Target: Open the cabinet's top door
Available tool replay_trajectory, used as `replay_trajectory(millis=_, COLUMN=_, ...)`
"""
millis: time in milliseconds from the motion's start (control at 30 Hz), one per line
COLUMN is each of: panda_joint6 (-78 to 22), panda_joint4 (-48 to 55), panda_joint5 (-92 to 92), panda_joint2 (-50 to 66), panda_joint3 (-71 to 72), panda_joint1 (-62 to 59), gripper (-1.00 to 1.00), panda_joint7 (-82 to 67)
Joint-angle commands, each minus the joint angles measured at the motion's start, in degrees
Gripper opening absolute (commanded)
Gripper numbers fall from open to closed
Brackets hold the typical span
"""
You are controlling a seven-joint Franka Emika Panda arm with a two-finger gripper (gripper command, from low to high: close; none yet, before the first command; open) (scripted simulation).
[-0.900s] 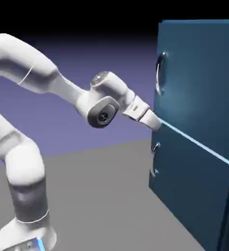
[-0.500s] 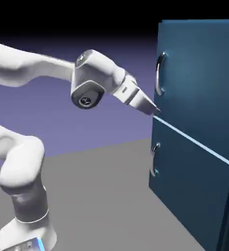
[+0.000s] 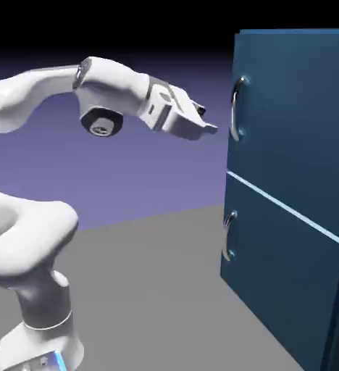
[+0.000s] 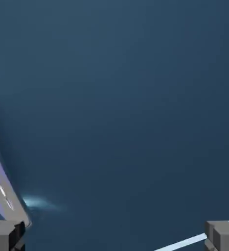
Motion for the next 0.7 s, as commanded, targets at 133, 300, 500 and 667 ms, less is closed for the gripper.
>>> replay_trajectory(millis=133, panda_joint6=-4.0, panda_joint4=1.0, panda_joint5=12.5, panda_joint2=-6.4, panda_joint3=5.4, panda_joint1=-6.9, gripper=0.00, panda_joint7=-5.1)
replay_trajectory(millis=300, panda_joint6=-7.9, panda_joint4=2.1, panda_joint5=24.9, panda_joint2=-12.8, panda_joint3=10.9, panda_joint1=-13.9, gripper=0.00, panda_joint7=-10.2)
replay_trajectory(millis=500, panda_joint6=-12.7, panda_joint4=3.3, panda_joint5=39.9, panda_joint2=-20.5, panda_joint3=17.4, panda_joint1=-22.2, gripper=0.00, panda_joint7=-16.2)
replay_trajectory(millis=667, panda_joint6=-16.6, panda_joint4=4.4, panda_joint5=52.3, panda_joint2=-27.0, panda_joint3=22.8, panda_joint1=-29.1, gripper=0.00, panda_joint7=-21.3)
